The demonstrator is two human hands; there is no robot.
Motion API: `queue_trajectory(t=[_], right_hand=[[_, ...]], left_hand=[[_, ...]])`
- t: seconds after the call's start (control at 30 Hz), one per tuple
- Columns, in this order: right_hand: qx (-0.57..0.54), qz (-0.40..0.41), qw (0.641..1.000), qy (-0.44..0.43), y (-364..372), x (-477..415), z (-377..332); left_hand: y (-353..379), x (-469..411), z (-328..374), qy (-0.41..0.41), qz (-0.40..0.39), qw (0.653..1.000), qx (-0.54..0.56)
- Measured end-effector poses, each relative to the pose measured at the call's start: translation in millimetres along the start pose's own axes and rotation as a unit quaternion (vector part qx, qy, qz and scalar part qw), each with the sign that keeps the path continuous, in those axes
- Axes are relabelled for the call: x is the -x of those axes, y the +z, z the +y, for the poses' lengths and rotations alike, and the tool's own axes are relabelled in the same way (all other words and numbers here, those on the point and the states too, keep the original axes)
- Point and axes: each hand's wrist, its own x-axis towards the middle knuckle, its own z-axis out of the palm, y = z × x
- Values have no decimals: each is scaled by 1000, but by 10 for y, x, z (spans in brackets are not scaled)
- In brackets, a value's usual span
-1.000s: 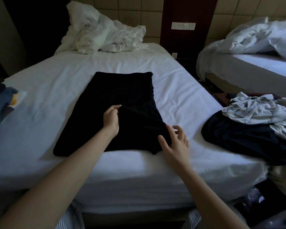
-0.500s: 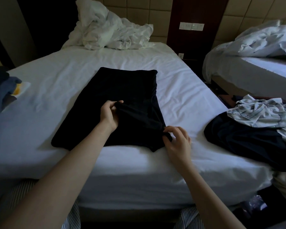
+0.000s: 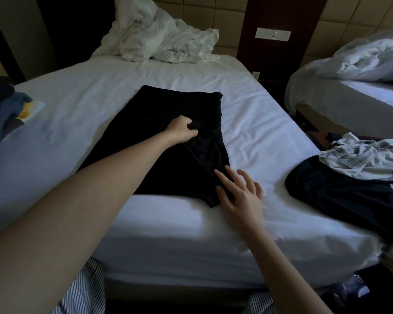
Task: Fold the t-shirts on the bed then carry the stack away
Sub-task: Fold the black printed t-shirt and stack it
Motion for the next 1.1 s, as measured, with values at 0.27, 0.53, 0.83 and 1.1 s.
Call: queue_trajectory(t=[0.27, 0.53, 0.83, 1.1], right_hand=[[26, -45, 999, 6, -8, 5, -43], [33, -75, 997, -9, -53, 16, -85], [39, -188, 980, -61, -188, -19, -30], [-74, -193, 976, -64, -254, -37, 126]], left_hand=[[-30, 51, -171, -57, 36, 996, -66], [-215, 342, -374, -78, 48, 995, 24], [-659, 909, -712, 177, 121, 963, -162], [-1205, 1465, -1661, 124, -186, 963, -148]])
